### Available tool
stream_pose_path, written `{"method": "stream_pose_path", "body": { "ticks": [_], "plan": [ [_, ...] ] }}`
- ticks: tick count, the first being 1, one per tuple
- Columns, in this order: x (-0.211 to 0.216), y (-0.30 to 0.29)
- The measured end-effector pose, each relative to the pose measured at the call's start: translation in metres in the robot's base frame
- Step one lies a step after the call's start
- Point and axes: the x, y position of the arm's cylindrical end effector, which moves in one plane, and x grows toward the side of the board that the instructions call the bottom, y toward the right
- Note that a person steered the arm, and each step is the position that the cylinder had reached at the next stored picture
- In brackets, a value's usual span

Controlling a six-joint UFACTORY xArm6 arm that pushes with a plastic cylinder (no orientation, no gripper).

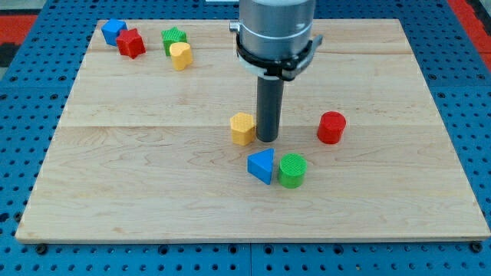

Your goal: Separate the green circle from the group of blocks

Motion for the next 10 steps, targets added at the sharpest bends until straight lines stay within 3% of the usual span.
{"method": "stream_pose_path", "body": {
  "ticks": [1, 2, 3, 4, 5, 6, 7, 8, 9, 10],
  "plan": [
    [0.025, 0.096],
    [0.028, 0.138],
    [-0.005, 0.131],
    [-0.031, 0.035],
    [-0.037, 0.01],
    [0.012, 0.122],
    [0.105, 0.13],
    [0.098, 0.043],
    [0.047, -0.035],
    [0.022, -0.059]
  ]
}}
